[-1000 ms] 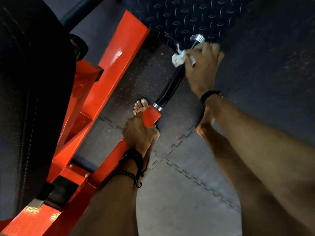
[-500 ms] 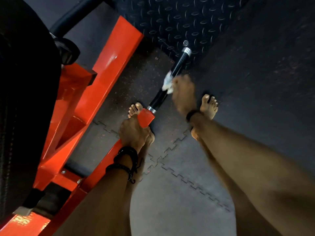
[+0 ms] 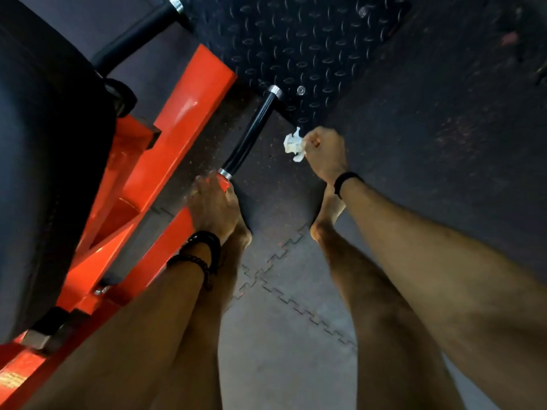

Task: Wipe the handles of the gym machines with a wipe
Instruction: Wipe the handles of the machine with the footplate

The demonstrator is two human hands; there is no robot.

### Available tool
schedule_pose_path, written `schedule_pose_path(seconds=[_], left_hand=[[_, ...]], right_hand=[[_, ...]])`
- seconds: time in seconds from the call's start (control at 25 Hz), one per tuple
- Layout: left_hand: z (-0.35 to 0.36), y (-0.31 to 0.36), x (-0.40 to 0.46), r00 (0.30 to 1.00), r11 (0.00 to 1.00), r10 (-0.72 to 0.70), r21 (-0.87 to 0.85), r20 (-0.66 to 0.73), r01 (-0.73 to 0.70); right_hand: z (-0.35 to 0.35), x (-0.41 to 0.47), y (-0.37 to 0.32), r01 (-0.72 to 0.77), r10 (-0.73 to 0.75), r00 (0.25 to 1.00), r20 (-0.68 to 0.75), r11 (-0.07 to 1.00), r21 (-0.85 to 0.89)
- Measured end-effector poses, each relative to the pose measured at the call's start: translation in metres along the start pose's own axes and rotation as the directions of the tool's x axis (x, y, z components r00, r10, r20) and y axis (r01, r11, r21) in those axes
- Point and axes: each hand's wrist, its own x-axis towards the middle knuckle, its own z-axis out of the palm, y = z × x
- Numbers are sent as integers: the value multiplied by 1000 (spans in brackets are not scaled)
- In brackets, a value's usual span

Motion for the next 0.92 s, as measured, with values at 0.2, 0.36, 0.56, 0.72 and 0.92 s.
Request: schedule_pose_path(seconds=[0.2,0.36,0.56,0.72,0.92], left_hand=[[-88,94,-77,989,981,113,-166,94,-96],[-187,168,-125,982,936,169,-327,88,-132],[-319,207,-127,982,826,126,-534,-139,-181],[-405,195,-93,969,758,-44,-640,-242,-125],[-469,169,-40,971,666,-190,-745,-145,19]], right_hand=[[-85,-62,-73,-45,36,998,55,984,174],[-200,-93,-146,37,-44,999,19,962,271],[-330,-82,-264,211,-215,976,-10,945,251],[-339,-39,-379,395,-407,904,129,912,110],[-313,20,-507,453,-442,823,357,890,59]])
